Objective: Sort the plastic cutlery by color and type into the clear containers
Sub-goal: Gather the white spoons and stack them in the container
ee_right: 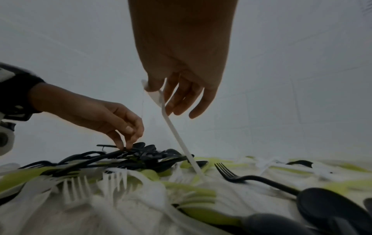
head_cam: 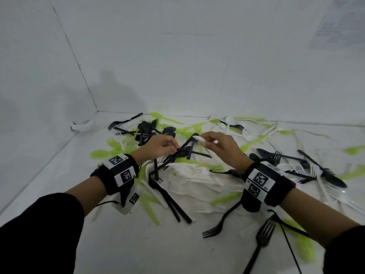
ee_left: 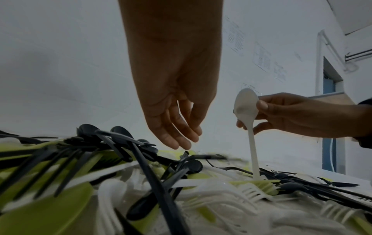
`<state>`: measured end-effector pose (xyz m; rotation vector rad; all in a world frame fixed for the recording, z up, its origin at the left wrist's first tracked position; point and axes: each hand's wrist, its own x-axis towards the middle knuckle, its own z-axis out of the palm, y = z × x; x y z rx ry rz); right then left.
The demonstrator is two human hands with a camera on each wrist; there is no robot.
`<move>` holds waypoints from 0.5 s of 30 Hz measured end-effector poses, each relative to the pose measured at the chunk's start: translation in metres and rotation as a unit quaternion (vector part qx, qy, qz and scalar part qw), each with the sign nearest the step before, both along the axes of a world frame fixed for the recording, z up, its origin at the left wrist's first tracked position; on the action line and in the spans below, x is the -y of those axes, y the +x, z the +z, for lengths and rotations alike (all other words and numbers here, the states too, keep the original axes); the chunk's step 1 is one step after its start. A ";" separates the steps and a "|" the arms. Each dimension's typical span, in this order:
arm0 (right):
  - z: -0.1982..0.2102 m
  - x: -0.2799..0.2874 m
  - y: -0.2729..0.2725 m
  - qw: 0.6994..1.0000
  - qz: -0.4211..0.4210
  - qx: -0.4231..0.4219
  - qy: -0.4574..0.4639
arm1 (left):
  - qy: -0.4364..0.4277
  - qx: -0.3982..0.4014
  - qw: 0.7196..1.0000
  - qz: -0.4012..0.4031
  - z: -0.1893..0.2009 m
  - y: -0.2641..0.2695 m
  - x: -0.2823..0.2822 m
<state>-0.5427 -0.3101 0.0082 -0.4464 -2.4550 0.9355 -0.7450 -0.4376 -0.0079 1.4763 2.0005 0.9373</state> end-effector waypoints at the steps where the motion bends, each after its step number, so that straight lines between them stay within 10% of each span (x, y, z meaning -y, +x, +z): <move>1: 0.001 -0.001 -0.001 0.999 -0.022 -0.019 -0.027 | 0.001 0.006 1.000 0.004 -0.001 0.000 -0.001; 8: 0.011 -0.024 0.001 0.943 -0.142 -0.140 -0.267 | 0.031 -0.037 0.997 0.054 -0.008 -0.003 -0.036; 15: 0.010 -0.049 -0.003 0.952 -0.168 -0.105 -0.233 | -0.080 -0.210 0.974 0.032 -0.022 -0.032 -0.080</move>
